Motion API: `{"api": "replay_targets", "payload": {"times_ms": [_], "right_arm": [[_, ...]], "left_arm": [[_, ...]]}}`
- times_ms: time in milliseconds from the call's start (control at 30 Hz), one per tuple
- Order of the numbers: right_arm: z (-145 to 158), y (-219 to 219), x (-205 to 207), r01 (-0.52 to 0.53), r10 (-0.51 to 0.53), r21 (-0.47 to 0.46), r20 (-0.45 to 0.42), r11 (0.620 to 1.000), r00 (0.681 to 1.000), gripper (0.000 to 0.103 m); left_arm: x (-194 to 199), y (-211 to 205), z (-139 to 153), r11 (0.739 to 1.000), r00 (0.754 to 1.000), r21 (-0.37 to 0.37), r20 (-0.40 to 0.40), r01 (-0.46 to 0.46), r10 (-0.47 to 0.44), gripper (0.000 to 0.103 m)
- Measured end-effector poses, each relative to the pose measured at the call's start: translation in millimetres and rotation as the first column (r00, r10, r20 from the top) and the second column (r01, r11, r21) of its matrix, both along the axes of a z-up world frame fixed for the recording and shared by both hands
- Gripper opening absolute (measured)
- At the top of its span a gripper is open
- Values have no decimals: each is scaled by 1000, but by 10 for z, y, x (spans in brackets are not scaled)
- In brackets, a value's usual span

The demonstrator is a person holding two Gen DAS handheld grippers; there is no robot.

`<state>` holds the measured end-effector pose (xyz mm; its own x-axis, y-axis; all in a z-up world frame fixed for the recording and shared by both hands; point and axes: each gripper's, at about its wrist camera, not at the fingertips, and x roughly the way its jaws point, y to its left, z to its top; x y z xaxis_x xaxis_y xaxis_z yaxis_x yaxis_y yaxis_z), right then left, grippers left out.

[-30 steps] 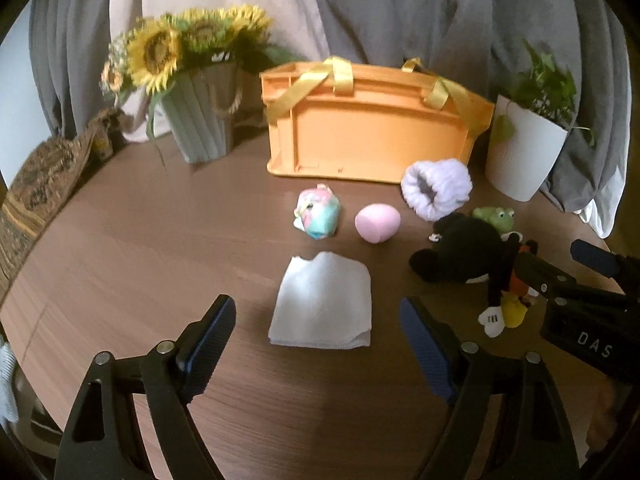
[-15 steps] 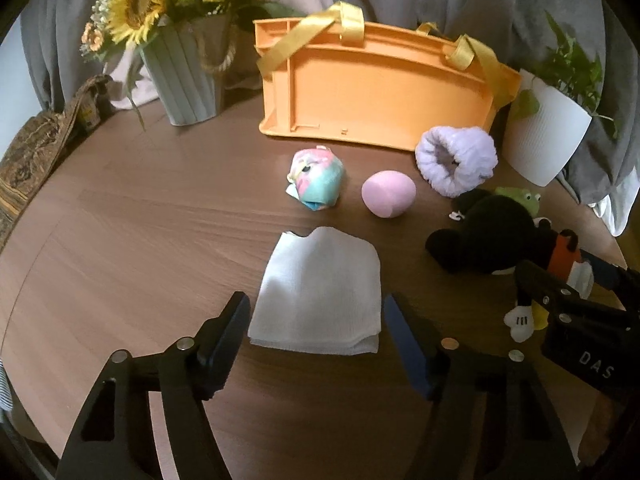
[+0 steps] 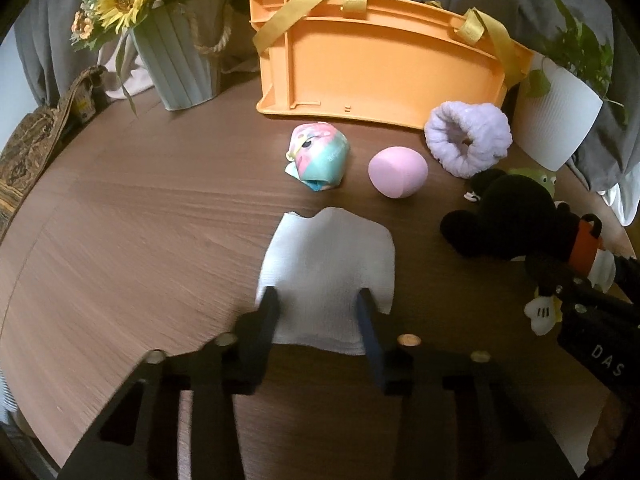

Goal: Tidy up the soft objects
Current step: 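Grasp the white cloth with the left tool while the right tool grasps the Mickey plush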

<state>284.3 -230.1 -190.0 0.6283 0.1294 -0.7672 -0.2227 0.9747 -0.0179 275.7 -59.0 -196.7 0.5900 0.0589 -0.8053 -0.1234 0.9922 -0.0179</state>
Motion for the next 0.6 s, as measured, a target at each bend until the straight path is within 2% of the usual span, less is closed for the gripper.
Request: {"api": "replay_targets", "payload": {"times_ms": [67, 133, 200, 367, 600], "right_arm": [[-15, 21, -1, -8, 8, -1, -6, 1000, 1000, 57], [-16, 28, -10, -9, 9, -5, -3, 1000, 1000, 56], [-10, 29, -19, -11, 11, -5, 0, 1000, 1000, 53], [32, 34, -59, -16, 16, -2, 11, 1000, 1000, 48], [174, 16, -128, -18, 17, 17, 38, 1000, 999, 46]], "left_arm": [[-7, 2, 2, 1000, 1000, 1, 5, 9, -9, 23], [-14, 3, 1, 1000, 1000, 1, 8, 15, -15, 14], [-13, 3, 3, 1000, 1000, -5, 10, 22, -22, 10], [-57, -25, 71, 999, 999, -7, 29, 34, -34, 9], [-142, -72, 248, 998, 995, -33, 77, 60, -57, 9]]}}
